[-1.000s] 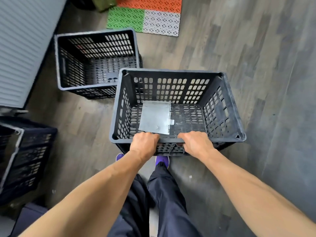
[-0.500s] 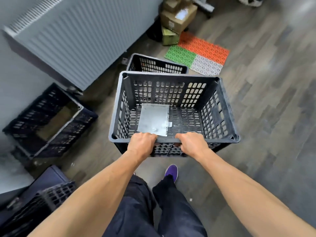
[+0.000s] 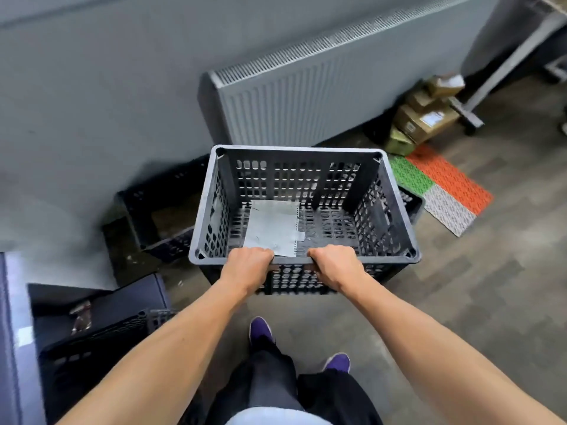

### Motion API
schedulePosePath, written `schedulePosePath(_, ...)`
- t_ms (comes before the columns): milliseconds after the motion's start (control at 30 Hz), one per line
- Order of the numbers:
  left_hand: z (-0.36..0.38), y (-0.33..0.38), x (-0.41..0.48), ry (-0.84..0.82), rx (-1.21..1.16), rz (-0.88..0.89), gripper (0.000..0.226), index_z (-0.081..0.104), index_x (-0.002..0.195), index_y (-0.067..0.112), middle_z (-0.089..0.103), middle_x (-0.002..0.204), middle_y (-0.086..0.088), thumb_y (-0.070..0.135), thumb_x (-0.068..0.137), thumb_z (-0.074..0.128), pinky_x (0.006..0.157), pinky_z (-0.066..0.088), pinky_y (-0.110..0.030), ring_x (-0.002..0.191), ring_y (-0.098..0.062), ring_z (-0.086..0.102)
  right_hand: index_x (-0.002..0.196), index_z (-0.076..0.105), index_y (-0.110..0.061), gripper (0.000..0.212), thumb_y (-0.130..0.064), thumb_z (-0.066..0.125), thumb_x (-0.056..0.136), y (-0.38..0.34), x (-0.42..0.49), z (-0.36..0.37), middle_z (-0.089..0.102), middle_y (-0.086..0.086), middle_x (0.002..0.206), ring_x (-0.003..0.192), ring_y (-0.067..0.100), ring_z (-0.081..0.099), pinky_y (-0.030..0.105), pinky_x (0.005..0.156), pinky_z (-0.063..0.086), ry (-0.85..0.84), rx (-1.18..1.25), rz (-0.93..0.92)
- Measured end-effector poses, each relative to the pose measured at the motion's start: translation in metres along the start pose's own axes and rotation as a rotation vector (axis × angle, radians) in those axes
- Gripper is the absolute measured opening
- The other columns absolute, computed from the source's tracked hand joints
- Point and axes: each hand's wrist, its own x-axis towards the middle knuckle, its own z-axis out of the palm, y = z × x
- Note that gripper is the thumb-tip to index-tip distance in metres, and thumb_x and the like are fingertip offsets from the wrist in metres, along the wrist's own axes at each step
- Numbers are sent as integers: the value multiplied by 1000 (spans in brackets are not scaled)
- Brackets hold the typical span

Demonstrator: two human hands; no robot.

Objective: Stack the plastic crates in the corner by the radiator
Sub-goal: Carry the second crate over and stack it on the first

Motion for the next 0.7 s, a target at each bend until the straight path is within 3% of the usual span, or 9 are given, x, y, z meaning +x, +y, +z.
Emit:
schedulePosePath(167, -7, -60, -29, -6, -21, -149, 12, 58, 103, 18, 69, 103, -1, 19, 94, 50, 66, 42, -36, 94, -31, 66, 105, 58, -22, 26, -44, 47, 95, -56, 47, -21, 71, 6, 95, 90, 33, 68, 40, 71, 51, 29, -26, -128)
schedulePosePath(300, -8, -96, -43, -14, -37, -260, 18, 58, 104, 18, 70, 102, -2, 10, 91, 51, 67, 43, -35, 93, -30, 67, 103, 57, -22, 24, -44, 48, 95, -88, 81, -33, 72, 7, 93, 89, 33, 69, 40, 71, 52, 30, -62, -211)
schedulePosePath(700, -13, -181, -28, 3, -120, -503, 21, 61, 106, 18, 71, 100, -3, 8, 90, 50, 77, 54, -40, 93, -28, 68, 99, 60, -23, 19, -41, 52, 94, -140, 203, -74, 71, 0, 91, 85, 27, 70, 37, 69, 54, -48, -192, -431)
